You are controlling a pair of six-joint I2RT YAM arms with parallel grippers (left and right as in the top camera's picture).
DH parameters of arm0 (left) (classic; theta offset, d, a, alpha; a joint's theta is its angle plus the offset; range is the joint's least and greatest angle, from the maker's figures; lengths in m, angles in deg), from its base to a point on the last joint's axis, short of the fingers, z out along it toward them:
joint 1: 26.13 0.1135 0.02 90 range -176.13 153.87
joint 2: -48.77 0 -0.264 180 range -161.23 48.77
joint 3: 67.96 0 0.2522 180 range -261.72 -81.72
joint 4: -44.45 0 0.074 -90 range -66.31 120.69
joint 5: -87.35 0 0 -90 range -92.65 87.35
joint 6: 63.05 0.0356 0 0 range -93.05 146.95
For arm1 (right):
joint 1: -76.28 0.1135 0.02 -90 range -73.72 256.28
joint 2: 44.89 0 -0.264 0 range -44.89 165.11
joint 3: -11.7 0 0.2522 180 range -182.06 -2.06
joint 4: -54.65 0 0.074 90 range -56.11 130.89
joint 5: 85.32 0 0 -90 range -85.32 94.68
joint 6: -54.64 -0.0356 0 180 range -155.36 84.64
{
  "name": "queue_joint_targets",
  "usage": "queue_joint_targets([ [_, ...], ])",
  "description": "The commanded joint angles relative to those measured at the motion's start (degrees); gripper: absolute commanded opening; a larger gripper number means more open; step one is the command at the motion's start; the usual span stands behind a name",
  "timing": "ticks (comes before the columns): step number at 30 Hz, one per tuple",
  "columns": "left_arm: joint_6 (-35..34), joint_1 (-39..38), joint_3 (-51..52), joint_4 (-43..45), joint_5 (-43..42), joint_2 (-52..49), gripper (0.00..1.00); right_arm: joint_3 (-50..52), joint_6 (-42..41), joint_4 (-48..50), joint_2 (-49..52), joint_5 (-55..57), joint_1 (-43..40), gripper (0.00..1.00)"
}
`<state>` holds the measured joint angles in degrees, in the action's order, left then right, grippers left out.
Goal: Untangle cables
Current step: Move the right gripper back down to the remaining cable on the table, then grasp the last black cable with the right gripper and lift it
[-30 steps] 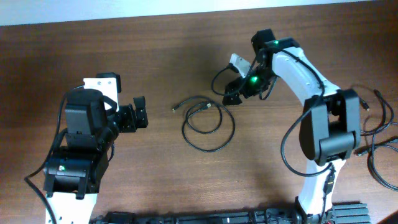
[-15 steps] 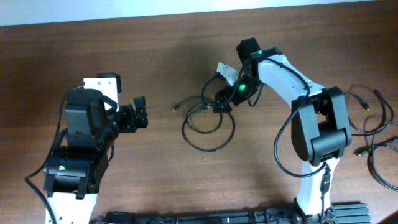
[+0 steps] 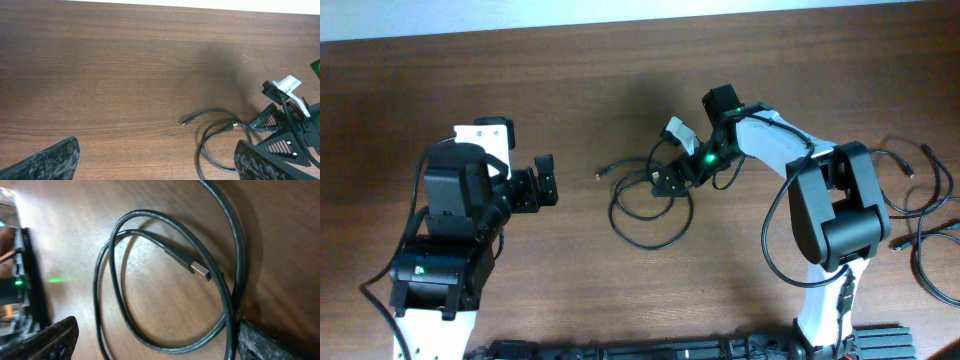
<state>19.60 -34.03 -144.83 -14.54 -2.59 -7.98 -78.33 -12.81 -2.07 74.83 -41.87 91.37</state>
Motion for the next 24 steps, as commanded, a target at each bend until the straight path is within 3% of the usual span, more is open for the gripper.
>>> queue_joint_targets([
  [1,-0.7,0.3,-0.4,0.1,0.4,0.1,0.99,3.0,-0.5,-0.7,2.5,2.3,0.9,0.98],
  [7,-0.7,0.3,-0.4,0.1,0.4,0.1,0.99,3.0,-0.5,-0.1,2.5,0.4,1.6,0.98],
  [13,-0.7,0.3,-0.4,0.1,0.4,0.1,0.99,3.0,-7.0,-4.4,2.5,-0.7,3.0,0.98],
  [18,-0.7,0.3,-0.4,0.1,0.4,0.1,0.99,3.0,-7.0,-10.7,2.5,-9.4,5.5,0.98],
  [24,-0.7,0.3,-0.4,0.1,0.4,0.1,0.99,3.0,-7.0,-4.9,2.5,-24.7,7.5,0.88],
])
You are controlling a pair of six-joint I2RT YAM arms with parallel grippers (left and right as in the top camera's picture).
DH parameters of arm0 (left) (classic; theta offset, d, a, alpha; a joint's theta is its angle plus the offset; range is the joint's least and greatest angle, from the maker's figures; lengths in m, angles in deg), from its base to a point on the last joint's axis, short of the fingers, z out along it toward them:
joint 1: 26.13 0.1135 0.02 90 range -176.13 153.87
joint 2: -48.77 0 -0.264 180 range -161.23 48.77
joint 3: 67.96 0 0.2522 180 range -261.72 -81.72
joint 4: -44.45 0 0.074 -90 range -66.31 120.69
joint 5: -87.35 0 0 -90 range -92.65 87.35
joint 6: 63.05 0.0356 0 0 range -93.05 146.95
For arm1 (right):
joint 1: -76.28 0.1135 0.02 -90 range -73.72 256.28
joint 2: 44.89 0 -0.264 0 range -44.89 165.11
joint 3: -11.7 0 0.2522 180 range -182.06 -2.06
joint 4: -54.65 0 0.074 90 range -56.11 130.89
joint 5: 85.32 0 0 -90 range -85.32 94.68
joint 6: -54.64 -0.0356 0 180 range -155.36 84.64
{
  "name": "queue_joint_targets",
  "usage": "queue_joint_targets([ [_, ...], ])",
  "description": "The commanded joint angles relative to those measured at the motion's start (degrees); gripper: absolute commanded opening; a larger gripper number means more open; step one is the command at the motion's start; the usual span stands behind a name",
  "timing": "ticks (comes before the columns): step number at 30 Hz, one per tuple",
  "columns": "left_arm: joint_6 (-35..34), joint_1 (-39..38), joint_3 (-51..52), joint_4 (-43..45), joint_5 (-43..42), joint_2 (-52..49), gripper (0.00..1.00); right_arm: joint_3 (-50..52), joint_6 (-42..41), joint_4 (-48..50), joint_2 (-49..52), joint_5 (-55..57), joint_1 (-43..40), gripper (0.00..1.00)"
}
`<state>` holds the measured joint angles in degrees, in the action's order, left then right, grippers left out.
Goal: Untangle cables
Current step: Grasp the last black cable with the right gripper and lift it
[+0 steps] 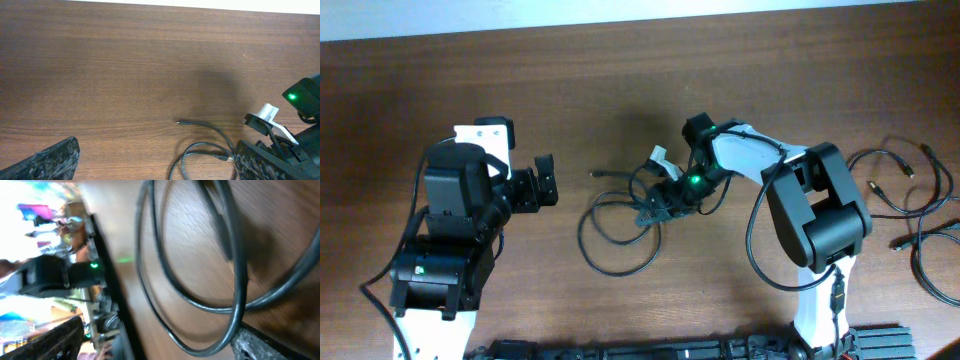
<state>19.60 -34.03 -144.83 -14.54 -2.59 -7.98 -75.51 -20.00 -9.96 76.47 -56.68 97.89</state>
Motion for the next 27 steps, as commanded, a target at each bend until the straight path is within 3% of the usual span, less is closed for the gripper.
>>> queue_joint_targets([
  [1,-0.7,0.3,-0.4,0.1,0.4,0.1,0.99,0.2,0.2,4.2,0.9,-10.8,1.0,0.88],
  [9,-0.7,0.3,-0.4,0.1,0.4,0.1,0.99,0.2,-6.6,14.9,0.9,-12.1,1.3,0.88],
  [13,-0.7,0.3,-0.4,0.1,0.4,0.1,0.99,0.2,-6.7,15.3,0.9,-8.4,1.3,0.79],
  [21,-0.7,0.3,-0.4,0.1,0.4,0.1,0.99,0.2,-6.7,15.5,0.9,-0.9,5.5,0.79],
  [23,-0.7,0.3,-0.4,0.1,0.4,0.1,0.99,0.2,-6.7,15.8,0.9,-0.9,7.0,0.64],
  [24,-0.7,0.3,-0.4,0.1,0.4,0.1,0.99,0.2,-6.7,16.0,0.9,-0.9,7.5,0.49],
  [25,-0.7,0.3,-0.4,0.1,0.4,0.1,0.99,0.2,-6.7,16.1,0.9,-0.9,8.1,0.33],
  [26,-0.7,0.3,-0.4,0.1,0.4,0.1,0.99,0.2,-6.7,16.0,0.9,-0.9,8.4,0.04],
  [27,-0.7,0.3,-0.4,0.1,0.4,0.1,0.99,0.2,-7.6,15.9,0.9,-1.0,8.5,0.04],
])
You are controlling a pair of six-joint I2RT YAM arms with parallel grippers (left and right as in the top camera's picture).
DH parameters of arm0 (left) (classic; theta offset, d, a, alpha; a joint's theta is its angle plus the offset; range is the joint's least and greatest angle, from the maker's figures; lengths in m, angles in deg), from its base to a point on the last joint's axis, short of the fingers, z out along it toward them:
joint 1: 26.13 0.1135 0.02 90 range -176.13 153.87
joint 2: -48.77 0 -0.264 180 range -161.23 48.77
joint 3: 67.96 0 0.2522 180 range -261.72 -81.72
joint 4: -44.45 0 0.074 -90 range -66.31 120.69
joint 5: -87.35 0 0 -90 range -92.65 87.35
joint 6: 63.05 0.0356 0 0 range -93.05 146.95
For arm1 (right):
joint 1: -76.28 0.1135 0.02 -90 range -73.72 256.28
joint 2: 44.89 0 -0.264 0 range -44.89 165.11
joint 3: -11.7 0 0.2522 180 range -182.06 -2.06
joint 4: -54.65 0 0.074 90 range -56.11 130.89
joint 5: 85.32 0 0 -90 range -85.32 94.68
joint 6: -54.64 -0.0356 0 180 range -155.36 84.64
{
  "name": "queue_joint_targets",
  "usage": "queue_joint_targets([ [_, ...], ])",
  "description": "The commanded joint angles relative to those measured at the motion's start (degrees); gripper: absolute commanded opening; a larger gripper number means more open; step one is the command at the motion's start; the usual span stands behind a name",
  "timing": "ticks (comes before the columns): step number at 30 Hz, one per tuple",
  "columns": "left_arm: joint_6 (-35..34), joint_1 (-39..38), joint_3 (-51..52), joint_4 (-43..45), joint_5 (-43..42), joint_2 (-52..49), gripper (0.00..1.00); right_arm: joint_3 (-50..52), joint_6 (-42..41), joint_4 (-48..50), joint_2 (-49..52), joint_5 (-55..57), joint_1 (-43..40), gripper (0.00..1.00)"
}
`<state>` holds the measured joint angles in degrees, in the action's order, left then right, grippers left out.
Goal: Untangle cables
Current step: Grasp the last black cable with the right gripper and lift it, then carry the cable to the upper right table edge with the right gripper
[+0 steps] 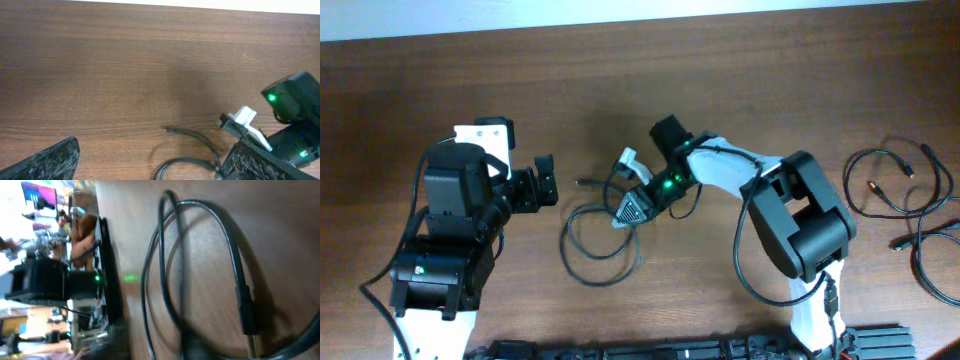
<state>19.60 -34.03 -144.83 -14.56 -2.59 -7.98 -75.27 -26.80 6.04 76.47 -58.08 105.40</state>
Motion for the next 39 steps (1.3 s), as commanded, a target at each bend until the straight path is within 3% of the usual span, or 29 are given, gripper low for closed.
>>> queue_joint_targets([
  [1,-0.7,0.3,-0.4,0.1,0.4,0.1,0.99,-0.1,-2.5,-0.2,0.9,0.4,0.9,0.04],
  [7,-0.7,0.3,-0.4,0.1,0.4,0.1,0.99,-0.5,-5.2,-3.0,-1.1,1.9,-2.0,0.04],
  [12,-0.7,0.3,-0.4,0.1,0.4,0.1,0.99,-6.4,-5.2,-14.6,-6.1,18.7,-6.4,0.04],
  [17,-0.7,0.3,-0.4,0.1,0.4,0.1,0.99,-19.8,-5.4,-27.3,-12.5,32.8,-13.4,0.04],
  [24,-0.7,0.3,-0.4,0.1,0.4,0.1,0.99,-43.5,-8.3,-34.0,-15.9,37.8,-26.6,0.04],
  [30,-0.7,0.3,-0.4,0.1,0.4,0.1,0.99,-56.0,-8.3,-31.5,-15.9,42.4,-37.2,0.04],
  [39,-0.7,0.3,-0.4,0.1,0.4,0.1,0.99,-56.5,-9.5,-19.6,-15.6,49.0,-48.8,0.04],
])
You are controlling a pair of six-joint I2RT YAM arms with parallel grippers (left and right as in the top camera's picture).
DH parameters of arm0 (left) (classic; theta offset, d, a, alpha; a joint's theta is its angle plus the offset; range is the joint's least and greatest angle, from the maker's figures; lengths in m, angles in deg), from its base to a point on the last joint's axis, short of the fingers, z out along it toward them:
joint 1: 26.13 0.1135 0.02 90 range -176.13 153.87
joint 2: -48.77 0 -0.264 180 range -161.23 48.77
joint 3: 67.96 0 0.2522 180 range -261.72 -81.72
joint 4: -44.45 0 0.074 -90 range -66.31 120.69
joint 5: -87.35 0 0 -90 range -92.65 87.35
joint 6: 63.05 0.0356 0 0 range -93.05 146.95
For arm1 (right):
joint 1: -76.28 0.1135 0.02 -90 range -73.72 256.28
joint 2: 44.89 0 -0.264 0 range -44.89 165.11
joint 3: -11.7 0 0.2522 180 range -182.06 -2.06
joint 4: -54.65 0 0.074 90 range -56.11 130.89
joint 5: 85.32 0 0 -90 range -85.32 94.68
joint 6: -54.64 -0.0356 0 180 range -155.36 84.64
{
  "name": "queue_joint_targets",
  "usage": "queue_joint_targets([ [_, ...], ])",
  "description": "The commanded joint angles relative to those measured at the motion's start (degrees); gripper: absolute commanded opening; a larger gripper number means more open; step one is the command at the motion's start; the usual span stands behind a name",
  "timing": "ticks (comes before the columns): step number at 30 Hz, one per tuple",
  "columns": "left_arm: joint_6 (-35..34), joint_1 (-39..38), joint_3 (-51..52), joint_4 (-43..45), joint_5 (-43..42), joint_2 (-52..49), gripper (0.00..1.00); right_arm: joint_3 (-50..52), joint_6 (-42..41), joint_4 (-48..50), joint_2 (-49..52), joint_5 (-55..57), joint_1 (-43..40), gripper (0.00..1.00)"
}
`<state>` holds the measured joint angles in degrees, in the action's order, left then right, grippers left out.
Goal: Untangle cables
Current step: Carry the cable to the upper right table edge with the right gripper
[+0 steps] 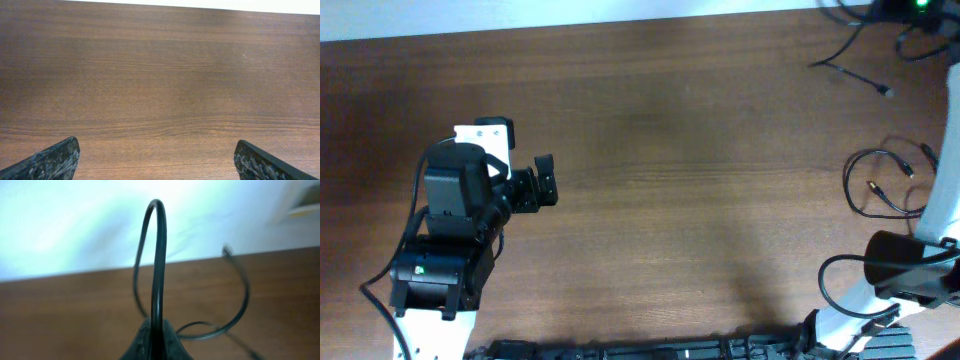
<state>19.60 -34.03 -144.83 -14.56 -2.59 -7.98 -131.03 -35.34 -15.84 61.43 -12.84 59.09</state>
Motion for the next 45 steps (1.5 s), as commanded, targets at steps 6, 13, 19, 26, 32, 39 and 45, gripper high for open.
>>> queue_joint_targets([
  [6,-0.7,0.3,-0.4,0.1,0.4,0.1,0.99,-0.8,-1.0,9.7,1.8,4.3,-5.8,0.04],
  [13,-0.7,0.3,-0.4,0.1,0.4,0.1,0.99,-0.8,-1.0,17.6,8.0,10.8,-6.6,0.04],
  [19,-0.7,0.3,-0.4,0.1,0.4,0.1,0.99,-0.7,-1.0,15.4,14.2,17.0,-7.3,0.04],
  [26,-0.7,0.3,-0.4,0.1,0.4,0.1,0.99,-0.4,-1.0,8.5,18.0,18.2,-8.7,0.8],
  [32,-0.7,0.3,-0.4,0.1,0.4,0.1,0.99,-0.5,-2.1,4.4,17.0,17.2,-8.7,0.96],
  [39,-0.7,0.3,-0.4,0.1,0.4,0.1,0.99,-0.5,-2.0,-4.7,11.9,5.0,-8.7,0.99],
  [45,-0.7,0.3,-0.4,0.1,0.4,0.1,0.99,-0.5,-2.0,-17.5,3.2,4.0,-8.6,0.99],
])
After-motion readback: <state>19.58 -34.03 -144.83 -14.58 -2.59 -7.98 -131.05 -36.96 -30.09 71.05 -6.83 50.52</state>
